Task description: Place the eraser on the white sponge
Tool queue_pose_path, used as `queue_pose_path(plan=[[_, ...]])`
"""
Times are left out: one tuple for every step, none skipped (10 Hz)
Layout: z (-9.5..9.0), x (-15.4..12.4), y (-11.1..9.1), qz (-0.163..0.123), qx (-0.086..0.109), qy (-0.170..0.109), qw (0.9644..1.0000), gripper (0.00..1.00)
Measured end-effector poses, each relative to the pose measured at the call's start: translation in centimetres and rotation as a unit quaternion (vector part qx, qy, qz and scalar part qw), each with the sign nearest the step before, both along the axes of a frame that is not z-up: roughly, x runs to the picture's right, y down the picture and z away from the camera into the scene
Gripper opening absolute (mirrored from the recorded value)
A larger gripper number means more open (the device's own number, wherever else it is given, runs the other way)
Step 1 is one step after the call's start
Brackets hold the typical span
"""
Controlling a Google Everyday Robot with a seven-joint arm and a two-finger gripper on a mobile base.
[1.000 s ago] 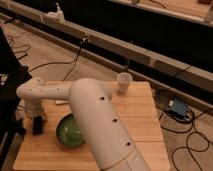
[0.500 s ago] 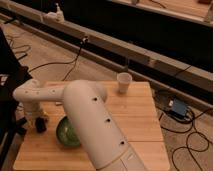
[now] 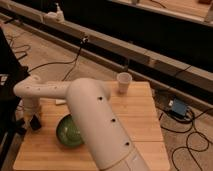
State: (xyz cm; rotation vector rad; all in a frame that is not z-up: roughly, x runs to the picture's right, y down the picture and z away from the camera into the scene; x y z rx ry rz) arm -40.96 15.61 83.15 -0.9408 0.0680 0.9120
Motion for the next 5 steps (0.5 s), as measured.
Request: queue_pose_path(plan=[[-0.6,0.0,-1.0,0.016,0.0,-0.012,0.9998,0.0],[-2.0,1.1,-4.0,0.054,0.004,-0.039,0.9978,0.0],[-2.5,2.5,-5.9,0.075,0.01,-0.049,0.9959,0.0],[-2.5,4.0,-7.3,0.092,0.016,-0.048,0.9944,0.0],[-1.7,6.5,-8.9,0.118,0.023,-0.034,0.9922,0.0]])
